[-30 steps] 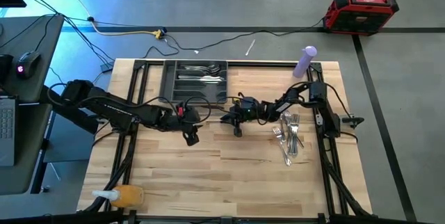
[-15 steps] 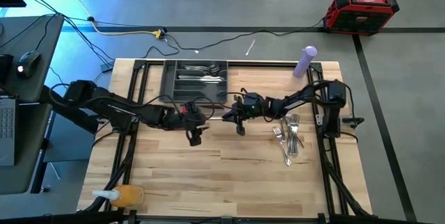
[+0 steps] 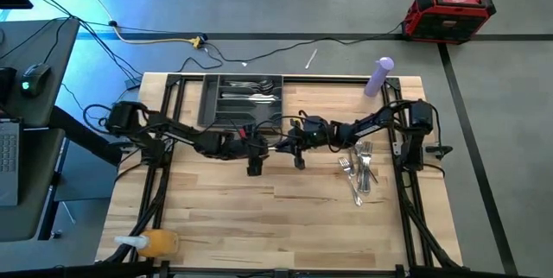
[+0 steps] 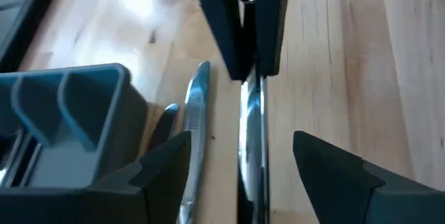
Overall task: Sort silverware
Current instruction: Put the silver knife into the organizing bin
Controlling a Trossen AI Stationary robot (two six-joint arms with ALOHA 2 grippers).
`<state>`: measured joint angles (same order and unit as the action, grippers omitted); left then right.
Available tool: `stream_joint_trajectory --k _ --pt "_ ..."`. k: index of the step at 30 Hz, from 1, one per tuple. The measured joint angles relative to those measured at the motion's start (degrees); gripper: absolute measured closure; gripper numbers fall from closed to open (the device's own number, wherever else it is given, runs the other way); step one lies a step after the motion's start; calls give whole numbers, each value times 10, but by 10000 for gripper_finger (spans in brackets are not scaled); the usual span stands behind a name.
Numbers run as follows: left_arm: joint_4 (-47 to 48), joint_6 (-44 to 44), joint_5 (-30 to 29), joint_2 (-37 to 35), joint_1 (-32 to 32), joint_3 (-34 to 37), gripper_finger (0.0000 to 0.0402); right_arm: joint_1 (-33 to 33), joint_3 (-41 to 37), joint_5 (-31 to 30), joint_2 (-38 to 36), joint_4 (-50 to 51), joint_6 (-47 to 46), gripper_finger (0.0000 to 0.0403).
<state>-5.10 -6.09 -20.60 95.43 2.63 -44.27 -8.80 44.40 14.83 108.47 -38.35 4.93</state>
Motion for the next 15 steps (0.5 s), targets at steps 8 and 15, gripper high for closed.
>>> stream_joint_trajectory --k 8,15 --pt "4 12 21 33 0 -30 281 0 0 0 0 2 0 383" --pt "22 13 21 32 0 -42 385 0 1 1 -1 8 0 383"
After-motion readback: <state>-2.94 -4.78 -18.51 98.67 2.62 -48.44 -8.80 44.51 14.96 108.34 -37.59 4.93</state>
